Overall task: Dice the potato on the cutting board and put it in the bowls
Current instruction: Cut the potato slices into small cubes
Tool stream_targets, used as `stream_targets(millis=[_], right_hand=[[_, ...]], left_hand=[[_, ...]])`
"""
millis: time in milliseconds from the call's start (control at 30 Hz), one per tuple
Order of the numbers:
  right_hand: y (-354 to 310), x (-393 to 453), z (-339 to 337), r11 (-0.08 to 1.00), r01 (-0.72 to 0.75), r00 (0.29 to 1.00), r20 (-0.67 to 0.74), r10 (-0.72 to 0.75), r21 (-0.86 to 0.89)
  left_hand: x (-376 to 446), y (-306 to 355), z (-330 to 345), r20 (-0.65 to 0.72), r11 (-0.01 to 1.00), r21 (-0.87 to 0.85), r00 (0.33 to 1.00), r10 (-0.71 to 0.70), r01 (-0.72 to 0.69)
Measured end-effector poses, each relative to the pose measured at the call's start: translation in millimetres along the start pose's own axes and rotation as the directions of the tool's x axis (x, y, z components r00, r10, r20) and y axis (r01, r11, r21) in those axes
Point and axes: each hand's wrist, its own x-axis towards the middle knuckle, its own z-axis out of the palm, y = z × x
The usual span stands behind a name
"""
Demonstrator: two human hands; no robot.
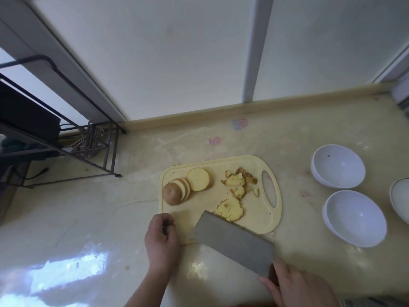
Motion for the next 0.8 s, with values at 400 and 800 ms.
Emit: stream_targets(millis=[400,800], right_hand=[[20.3,20.6,2.0,0.999,0.025,0.999,-0.022,-0.026,-0.045],[35.2,42.7,5.7,0.998,0.063,0.991,0.119,-0.06,-0.024]], left_hand=[[-0.4,-2.9,1.4,-0.022,0.997,0.038,0.997,0.07,-0.069],[-0.8,-4.5,2.0,-0.012,0.994,0.057,0.996,0.092,-0.091]])
